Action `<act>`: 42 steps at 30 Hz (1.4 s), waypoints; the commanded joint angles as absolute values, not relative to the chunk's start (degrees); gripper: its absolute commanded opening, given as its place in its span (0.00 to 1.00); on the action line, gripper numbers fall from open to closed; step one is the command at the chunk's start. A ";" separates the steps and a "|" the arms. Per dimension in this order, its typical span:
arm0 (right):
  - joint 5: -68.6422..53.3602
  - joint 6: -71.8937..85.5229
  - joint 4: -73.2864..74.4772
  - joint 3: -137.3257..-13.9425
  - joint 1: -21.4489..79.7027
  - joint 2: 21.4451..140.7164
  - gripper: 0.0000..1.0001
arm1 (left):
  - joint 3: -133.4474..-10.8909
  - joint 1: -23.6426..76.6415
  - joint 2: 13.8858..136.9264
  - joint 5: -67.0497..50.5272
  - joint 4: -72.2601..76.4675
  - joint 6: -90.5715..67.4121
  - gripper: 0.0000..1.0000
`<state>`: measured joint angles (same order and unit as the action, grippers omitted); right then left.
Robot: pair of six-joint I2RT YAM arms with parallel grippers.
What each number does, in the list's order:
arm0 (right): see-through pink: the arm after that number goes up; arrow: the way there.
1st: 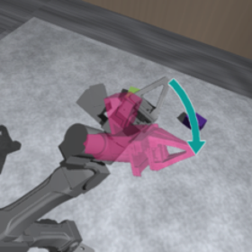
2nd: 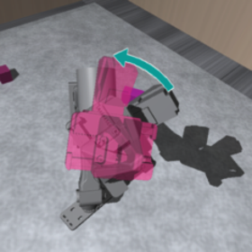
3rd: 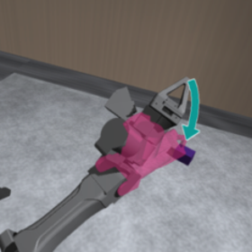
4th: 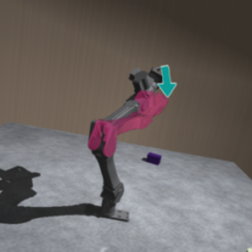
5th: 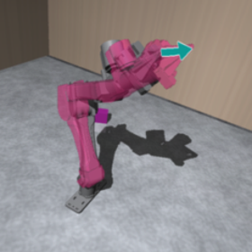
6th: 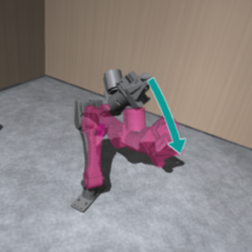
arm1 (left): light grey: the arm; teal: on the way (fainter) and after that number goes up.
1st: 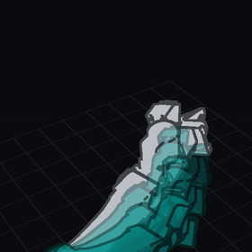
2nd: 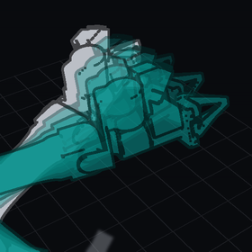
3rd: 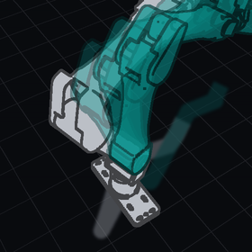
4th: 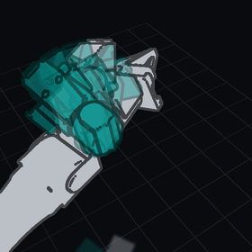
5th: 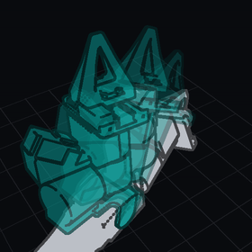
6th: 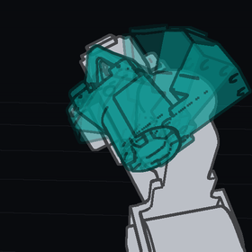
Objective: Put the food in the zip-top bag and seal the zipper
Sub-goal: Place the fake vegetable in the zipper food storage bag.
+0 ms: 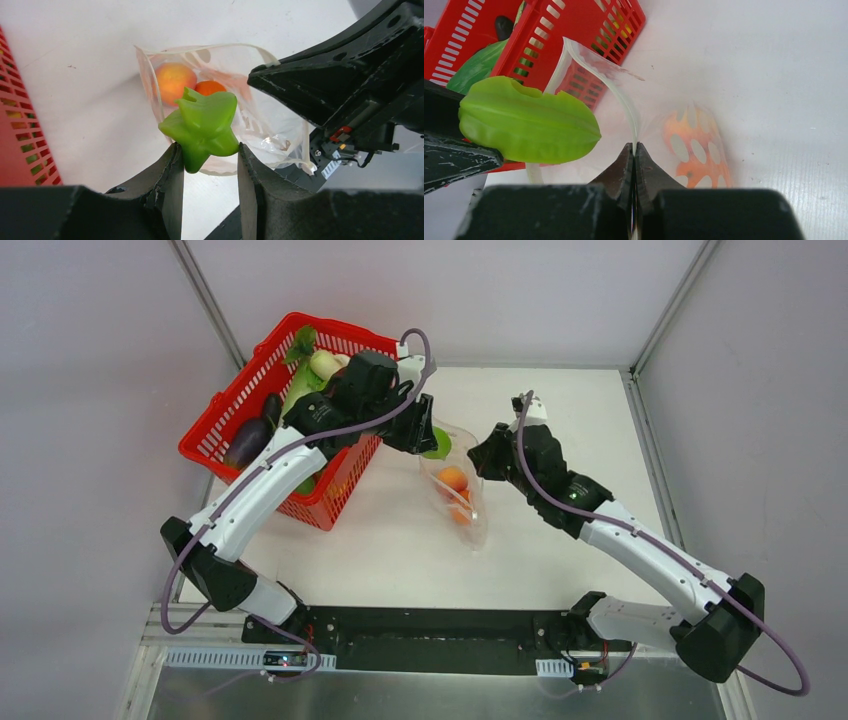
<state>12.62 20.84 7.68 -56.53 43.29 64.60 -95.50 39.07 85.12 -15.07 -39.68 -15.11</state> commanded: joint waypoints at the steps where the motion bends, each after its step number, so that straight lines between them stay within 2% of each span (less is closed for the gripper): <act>1: 15.21 20.22 4.91 -56.67 43.82 61.55 0.00 | -99.11 39.73 84.90 -11.75 -43.89 -11.52 0.10; 6: 14.58 21.31 1.98 -54.53 43.77 60.06 0.00 | -100.30 40.59 87.29 -15.19 -43.90 -11.58 0.29; 10: 15.30 21.58 2.93 -54.25 43.77 59.78 0.00 | -101.00 41.65 88.99 -18.14 -41.97 -12.33 0.35; 13: 15.75 21.92 2.52 -53.49 43.77 59.17 0.00 | -101.81 41.70 90.07 -21.02 -41.80 -12.15 0.49; 16: 15.62 22.18 1.83 -53.01 43.78 58.98 0.00 | -103.47 41.74 91.64 -23.34 -44.21 -11.36 0.57; 20: 15.39 22.15 1.87 -53.11 43.79 59.41 0.00 | -102.74 41.75 89.75 -22.13 -44.11 -11.02 0.72; 25: 15.07 22.06 1.91 -53.01 43.83 59.65 0.00 | -101.83 41.75 85.78 -14.27 -45.53 -9.14 0.79; 33: 14.08 21.61 1.24 -52.23 43.70 59.32 0.00 | -91.73 39.35 74.29 12.70 -44.65 -8.68 0.94; 42: 13.21 21.19 1.14 -52.21 43.69 60.12 0.00 | -82.93 24.63 62.36 14.59 -45.95 -10.44 0.99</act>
